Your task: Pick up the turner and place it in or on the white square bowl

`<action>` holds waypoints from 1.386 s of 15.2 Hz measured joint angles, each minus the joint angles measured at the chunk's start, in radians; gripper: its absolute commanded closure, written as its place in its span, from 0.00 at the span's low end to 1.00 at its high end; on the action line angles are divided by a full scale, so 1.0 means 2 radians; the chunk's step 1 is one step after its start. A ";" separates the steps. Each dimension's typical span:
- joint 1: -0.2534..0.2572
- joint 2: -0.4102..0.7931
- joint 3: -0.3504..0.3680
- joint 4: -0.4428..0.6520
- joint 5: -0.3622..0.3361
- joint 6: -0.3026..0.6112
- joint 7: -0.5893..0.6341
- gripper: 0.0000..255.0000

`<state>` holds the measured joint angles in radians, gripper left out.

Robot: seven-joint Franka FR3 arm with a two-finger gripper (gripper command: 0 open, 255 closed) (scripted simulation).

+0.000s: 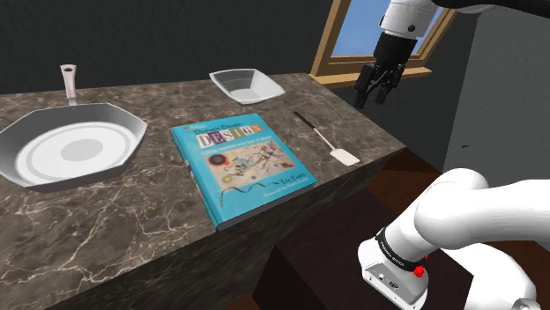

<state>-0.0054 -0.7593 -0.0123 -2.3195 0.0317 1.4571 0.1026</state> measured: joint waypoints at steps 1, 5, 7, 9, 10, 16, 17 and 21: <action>0.000 0.000 0.000 0.000 0.000 0.000 0.000 0.00; -0.002 0.004 0.004 -0.045 -0.004 0.070 0.004 0.00; -0.003 0.012 0.008 -0.069 -0.005 0.117 0.009 0.00; -0.004 0.027 0.013 -0.090 -0.006 0.167 0.014 0.00; -0.004 0.034 0.016 -0.099 -0.006 0.191 0.018 0.00; -0.008 0.072 0.021 -0.135 -0.011 0.290 0.025 0.00; -0.008 0.076 0.022 -0.138 -0.011 0.298 0.026 0.00; -0.009 0.087 0.021 -0.158 -0.012 0.329 0.025 0.00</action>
<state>-0.0225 -0.5851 0.0299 -2.6356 0.0079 2.1155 0.1522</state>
